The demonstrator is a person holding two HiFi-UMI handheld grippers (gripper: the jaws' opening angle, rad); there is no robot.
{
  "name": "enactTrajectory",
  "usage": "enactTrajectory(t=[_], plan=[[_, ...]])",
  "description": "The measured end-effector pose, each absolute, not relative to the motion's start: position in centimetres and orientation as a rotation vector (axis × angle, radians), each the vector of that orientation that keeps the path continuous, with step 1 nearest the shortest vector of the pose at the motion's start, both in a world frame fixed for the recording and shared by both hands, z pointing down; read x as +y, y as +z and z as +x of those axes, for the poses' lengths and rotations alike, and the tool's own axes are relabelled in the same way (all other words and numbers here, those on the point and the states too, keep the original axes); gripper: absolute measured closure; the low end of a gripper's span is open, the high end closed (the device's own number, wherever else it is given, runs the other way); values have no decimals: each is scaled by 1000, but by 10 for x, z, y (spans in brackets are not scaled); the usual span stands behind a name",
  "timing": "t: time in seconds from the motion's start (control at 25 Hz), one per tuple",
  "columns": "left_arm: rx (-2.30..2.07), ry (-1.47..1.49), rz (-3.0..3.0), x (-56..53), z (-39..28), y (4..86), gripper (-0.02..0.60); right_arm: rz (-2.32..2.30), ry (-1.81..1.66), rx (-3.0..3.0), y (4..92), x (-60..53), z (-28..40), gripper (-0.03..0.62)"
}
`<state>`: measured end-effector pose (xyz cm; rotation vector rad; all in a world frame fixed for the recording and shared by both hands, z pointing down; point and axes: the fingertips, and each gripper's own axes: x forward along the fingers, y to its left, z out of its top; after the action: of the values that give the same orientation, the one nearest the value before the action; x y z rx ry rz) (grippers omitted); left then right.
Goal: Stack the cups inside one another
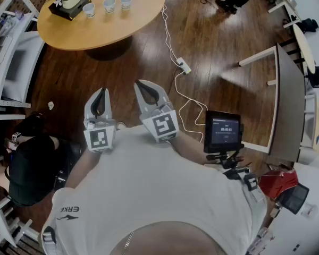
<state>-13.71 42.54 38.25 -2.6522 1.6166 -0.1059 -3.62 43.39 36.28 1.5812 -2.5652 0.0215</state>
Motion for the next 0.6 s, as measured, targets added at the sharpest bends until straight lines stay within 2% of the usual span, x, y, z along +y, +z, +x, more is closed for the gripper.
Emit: enactTrajectory(t=[0.6], plan=[[1592, -153, -2682, 421, -178, 395, 580, 1583, 28, -2521, 370, 433, -74, 580]])
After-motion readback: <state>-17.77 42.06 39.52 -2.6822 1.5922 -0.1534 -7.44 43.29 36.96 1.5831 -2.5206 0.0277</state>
